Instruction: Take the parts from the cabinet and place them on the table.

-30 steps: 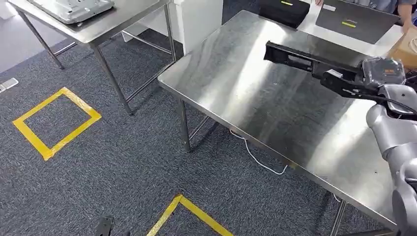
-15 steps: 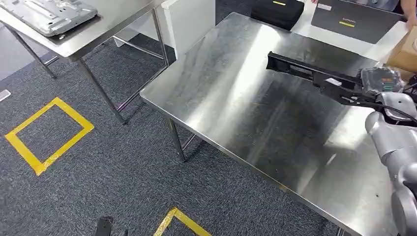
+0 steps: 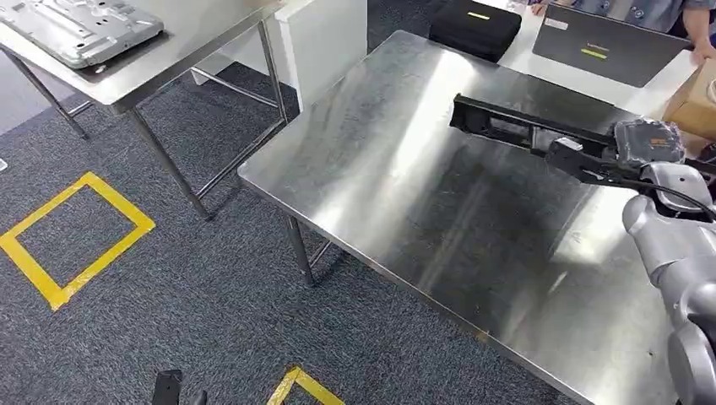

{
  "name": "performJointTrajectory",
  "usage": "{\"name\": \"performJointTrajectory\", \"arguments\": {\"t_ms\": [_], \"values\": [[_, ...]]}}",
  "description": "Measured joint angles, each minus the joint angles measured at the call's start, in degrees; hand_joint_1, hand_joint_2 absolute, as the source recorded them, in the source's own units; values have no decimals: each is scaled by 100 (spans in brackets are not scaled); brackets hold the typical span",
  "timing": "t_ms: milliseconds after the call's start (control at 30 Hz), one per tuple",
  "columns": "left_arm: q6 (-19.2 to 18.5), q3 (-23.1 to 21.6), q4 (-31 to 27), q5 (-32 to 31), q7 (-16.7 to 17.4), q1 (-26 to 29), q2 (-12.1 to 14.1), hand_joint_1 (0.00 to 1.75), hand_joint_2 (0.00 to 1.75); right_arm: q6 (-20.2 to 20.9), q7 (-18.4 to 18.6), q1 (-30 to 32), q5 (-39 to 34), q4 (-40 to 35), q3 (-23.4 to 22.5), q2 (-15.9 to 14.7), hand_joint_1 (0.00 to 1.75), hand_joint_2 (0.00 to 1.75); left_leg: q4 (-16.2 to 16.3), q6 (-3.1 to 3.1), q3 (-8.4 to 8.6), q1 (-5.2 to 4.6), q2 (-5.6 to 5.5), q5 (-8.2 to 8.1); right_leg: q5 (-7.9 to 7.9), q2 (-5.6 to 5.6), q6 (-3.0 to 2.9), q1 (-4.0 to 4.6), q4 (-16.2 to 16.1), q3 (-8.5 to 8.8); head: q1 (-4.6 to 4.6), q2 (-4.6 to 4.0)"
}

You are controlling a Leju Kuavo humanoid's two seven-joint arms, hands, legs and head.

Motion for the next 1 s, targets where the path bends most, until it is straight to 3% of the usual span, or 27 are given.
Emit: {"name": "performJointTrajectory", "arguments": {"t_ms": [300, 600, 633, 700, 733, 1000], "values": [[251, 4, 0, -44, -166, 1, -37, 0, 175, -2, 0, -89, 133, -2, -15, -2, 175, 175, 10, -17, -3, -7, -21, -8, -10, -13, 12, -9, -2, 8, 0, 0], [169, 24, 0, -33, -289, -1, -52, 0, 175, -2, 29, -98, 166, -2, -15, -2, 175, 175, 21, -15, -3, -7, -23, -7, -9, -21, 14, -8, -2, 14, 0, 0], [147, 24, 0, -35, -289, -1, -52, 0, 175, -2, 33, -98, 166, -2, -15, -2, 0, 175, 21, -15, -3, -7, -23, -7, -9, -21, 14, -8, -2, 13, 0, 0], [24, 33, 0, 0, -238, -3, -52, 0, 175, -2, 37, -98, 168, -2, -15, -2, 0, 175, 21, -14, -3, -6, -23, -8, -9, -21, 14, -8, -2, 13, 0, 0], [9, 53, 0, 9, -177, -5, -55, 0, 0, -4, 37, -98, 170, -2, -15, -2, 0, 175, 21, -14, -3, -5, -23, -8, -9, -21, 14, -7, -2, 14, -2, 0], [79, 61, 0, -203, 372, 2, -55, 0, 0, -2, 68, -90, 243, -2, -15, 48, 0, 175, 21, -13, -3, 1, -23, -8, -9, -20, 14, 1, -2, 13, -2, 0]]}}
